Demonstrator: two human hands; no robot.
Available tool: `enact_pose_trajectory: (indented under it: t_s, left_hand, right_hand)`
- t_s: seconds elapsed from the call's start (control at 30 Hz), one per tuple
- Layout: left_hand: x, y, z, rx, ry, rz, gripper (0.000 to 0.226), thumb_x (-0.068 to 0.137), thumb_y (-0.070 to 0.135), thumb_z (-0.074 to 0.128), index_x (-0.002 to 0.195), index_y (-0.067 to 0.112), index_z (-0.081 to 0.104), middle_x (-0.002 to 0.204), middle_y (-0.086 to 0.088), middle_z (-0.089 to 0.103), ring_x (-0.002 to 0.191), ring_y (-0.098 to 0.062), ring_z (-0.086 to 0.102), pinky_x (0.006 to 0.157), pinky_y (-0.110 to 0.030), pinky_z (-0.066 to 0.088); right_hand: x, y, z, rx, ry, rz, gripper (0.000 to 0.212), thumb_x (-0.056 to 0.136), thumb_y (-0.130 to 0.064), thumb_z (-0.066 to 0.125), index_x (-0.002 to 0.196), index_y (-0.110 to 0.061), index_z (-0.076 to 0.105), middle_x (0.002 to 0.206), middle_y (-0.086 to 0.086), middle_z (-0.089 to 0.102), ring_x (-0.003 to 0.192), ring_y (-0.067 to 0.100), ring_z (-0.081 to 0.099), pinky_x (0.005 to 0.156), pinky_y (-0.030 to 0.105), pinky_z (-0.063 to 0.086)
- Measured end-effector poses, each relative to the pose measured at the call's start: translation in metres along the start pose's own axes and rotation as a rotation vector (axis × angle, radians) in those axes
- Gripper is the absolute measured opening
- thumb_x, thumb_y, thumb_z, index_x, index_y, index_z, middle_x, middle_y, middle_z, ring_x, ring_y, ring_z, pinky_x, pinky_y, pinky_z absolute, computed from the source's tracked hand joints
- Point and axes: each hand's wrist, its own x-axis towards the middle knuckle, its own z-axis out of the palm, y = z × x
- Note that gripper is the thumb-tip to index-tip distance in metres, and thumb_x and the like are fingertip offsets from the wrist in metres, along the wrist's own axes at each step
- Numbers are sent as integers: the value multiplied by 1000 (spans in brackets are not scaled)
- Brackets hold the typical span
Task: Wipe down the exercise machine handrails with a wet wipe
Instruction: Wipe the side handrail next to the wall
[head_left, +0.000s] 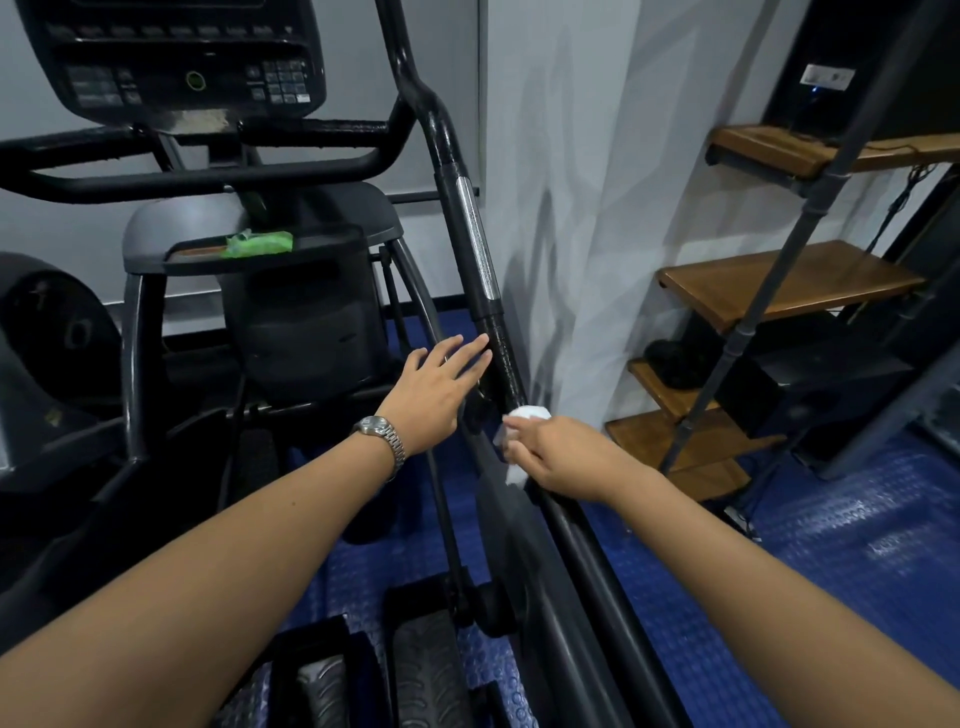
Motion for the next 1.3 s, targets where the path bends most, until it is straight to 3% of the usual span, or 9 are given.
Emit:
enact_pose_trajectory:
  t_s: [0.07, 0.27, 0.47, 0.6, 0.7, 0.77, 0.93, 1.1, 1.3]
  left_hand:
    - [0, -1, 0, 1, 6, 6, 74, 87, 13, 48, 151, 20, 11, 159, 2, 1, 144, -23, 10, 111, -45, 25]
    - [1, -7, 1, 4, 13, 36, 76, 86, 12, 48, 151, 20, 9, 159, 3, 1, 144, -23, 8, 112, -47, 22]
    - [0, -10, 3, 3, 11, 67, 78, 87, 13, 49, 151, 20, 7, 159, 2, -2, 145, -23, 6, 113, -47, 21]
    - [4, -15, 3, -7, 91, 85, 80, 80, 9, 54, 150, 17, 16, 158, 1, 12, 143, -24, 17, 110, -46, 27]
    - [18, -27, -3, -14, 178, 71, 84, 71, 5, 59, 148, 14, 27, 156, -3, 23, 139, -25, 29, 104, -46, 35]
    - [26, -33, -11, -30, 239, 28, 82, 70, 5, 59, 147, 12, 30, 155, -4, 26, 137, -26, 32, 102, -46, 38]
    - [45, -42, -18, -22, 264, -11, 82, 70, 3, 57, 147, 12, 30, 154, -3, 28, 136, -27, 33, 101, -45, 38]
    - [52, -43, -15, -31, 276, -41, 81, 70, 3, 59, 146, 12, 31, 152, -4, 32, 135, -27, 33, 101, -46, 38]
    - [55, -42, -11, -45, 306, -28, 79, 69, 1, 57, 145, 9, 33, 151, -6, 33, 134, -26, 34, 100, -43, 37]
  right_hand:
    - [4, -1, 5, -29, 1, 2, 44, 98, -32, 29, 92, -12, 67, 140, 1, 51, 115, 20, 57, 86, 33, 46]
    - [-7, -1, 0, -23, 33, 19, 45, 95, -34, 32, 84, -18, 73, 135, -8, 56, 80, 18, 65, 76, 33, 49]
    - [-5, -3, 9, 100, 95, 40, 38, 100, -28, 37, 98, -12, 72, 128, -3, 62, 128, 2, 45, 95, 28, 45]
    - [-22, 4, 12, 296, 127, 71, 36, 101, -25, 39, 105, -16, 74, 115, -11, 68, 127, -16, 33, 100, 18, 42]
    - [-10, 7, 17, 382, 162, 130, 43, 99, -45, 36, 121, -23, 65, 132, -8, 56, 126, 2, 47, 99, 29, 46]
    - [-10, 7, 21, 456, 202, 150, 44, 99, -45, 37, 128, -21, 60, 139, -16, 42, 132, -2, 37, 103, 26, 41]
    - [-20, 10, 33, 618, 241, 156, 42, 100, -42, 38, 133, -20, 54, 141, -17, 43, 135, -8, 27, 109, 21, 34]
    - [6, 15, 27, 521, 279, 153, 48, 102, -40, 29, 144, -19, 39, 146, -13, 36, 136, -5, 25, 107, 18, 34]
    - [-4, 16, 26, 568, 306, 163, 45, 103, -38, 31, 109, -9, 65, 144, -12, 38, 124, 7, 50, 93, 21, 45]
